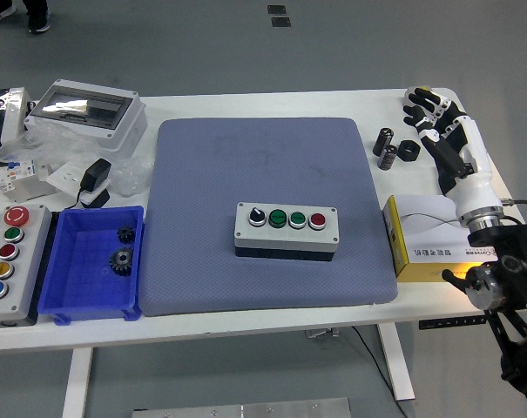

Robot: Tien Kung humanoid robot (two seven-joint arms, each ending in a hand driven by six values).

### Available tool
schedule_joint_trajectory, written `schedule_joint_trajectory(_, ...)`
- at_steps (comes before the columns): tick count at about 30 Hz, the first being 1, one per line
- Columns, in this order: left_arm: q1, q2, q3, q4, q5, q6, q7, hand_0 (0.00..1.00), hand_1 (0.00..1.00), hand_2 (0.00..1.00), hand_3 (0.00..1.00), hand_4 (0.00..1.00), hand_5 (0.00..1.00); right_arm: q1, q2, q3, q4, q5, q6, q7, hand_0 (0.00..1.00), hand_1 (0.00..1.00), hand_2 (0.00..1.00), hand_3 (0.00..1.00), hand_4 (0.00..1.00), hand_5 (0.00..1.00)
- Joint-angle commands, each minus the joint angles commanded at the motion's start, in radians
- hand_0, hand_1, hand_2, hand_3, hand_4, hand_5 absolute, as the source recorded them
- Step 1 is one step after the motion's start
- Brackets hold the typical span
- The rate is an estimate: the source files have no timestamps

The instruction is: Pick up the button,place it on the desk,press the button,press the button

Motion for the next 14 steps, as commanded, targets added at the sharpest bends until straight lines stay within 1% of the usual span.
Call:
schedule_joint_trajectory(6, 0.015, -0.01, -0.001, 0.0, 0.003, -0.001, 0.001, 0.681, 0.64, 0.596, 0.62, 0.701, 0.31, 0.009, -0.003, -0.005, 0.0, 0.017, 0.009, 0.003, 0.762, 0.745, 0.755, 0.725, 0.69, 0.401)
schedule_joint_trajectory(14, 0.023, -0.011, 0.0, 0.001, 0.002, 0.002, 0.0, 0.68, 0.64, 0.595, 0.621, 0.702, 0.311, 0.009, -0.002, -0.002, 0.003, 0.029, 0.013, 0.007, 0.76, 0.745, 0.758, 0.725, 0.691, 0.401)
